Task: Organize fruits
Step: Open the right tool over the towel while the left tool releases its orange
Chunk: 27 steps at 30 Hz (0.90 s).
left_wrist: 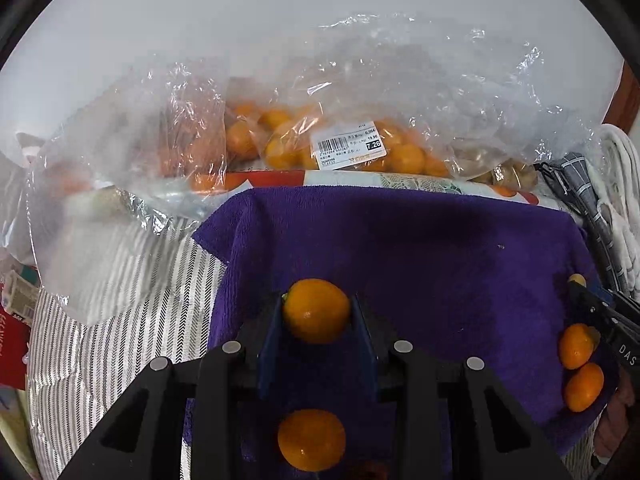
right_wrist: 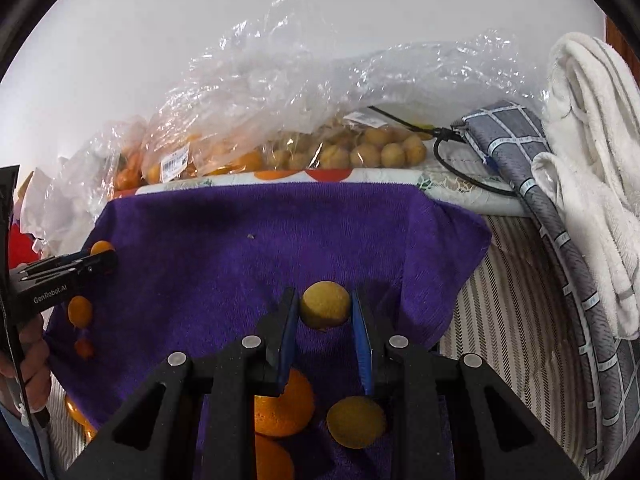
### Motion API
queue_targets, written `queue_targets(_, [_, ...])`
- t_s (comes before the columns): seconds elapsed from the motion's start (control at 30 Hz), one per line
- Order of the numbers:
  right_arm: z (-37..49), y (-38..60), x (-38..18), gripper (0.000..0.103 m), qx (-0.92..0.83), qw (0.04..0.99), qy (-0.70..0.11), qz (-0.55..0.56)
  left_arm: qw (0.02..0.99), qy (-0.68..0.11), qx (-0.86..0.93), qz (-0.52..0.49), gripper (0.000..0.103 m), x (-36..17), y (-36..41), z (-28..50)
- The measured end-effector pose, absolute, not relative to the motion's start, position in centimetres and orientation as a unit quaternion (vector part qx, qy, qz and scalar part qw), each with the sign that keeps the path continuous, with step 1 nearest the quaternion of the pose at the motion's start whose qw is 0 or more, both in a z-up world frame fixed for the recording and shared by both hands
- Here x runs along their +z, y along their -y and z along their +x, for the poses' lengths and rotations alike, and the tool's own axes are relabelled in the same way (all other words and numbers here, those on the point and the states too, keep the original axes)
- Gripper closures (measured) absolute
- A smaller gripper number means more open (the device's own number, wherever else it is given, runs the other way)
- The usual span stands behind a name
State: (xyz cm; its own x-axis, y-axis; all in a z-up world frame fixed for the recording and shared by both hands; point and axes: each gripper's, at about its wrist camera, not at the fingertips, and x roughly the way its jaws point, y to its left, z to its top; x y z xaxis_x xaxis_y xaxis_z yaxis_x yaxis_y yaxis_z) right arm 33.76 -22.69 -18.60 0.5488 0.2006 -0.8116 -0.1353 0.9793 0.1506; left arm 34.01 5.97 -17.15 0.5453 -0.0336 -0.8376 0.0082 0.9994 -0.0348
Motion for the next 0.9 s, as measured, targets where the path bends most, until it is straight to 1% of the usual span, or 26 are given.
queue_targets(0.13, [33.6,22.4,-18.9,0.077,0.093,0.878,-0.469,0.030,0.876,-0.482,-0.012,-0.014,0.069,-17.0,-6.1,34.2])
queue_targets(0.17, [33.6,22.4,-18.8,0.076,0.093,0.878,-0.469,0.031,0.876,-0.482,-0.014,-0.018,0.067,-17.0,-6.2,34.4])
queue_targets(0.27, [33.4,22.6,-18.7,0.062,0.093,0.879,-0.467,0.031,0.880,-0.474,-0.013,-0.031,0.063,-16.3,-6.6,34.3])
queue_targets(0.43, [32.9,22.6,-17.6,0.061,0.087,0.888,-0.450,0.026,0.896,-0.444,0.002,-0.006,0.063,-14.5,-6.1,33.6])
queue_targets(0.67, [30.9,22.2,-14.7,0.061,0.078,0.916,-0.394,0.011,0.919,-0.394,0.013,0.019,0.062,-11.9,-4.9,32.2])
queue_targets(0.83, [29.5,21.9,-12.8,0.060,0.091,0.925,-0.368,0.021,0.928,-0.371,0.013,0.015,0.062,-10.2,-4.7,30.9])
queue_targets(0.9, [29.1,21.8,-12.2,0.059,0.096,0.927,-0.361,0.029,0.930,-0.366,0.017,0.016,0.062,-9.5,-4.7,30.2])
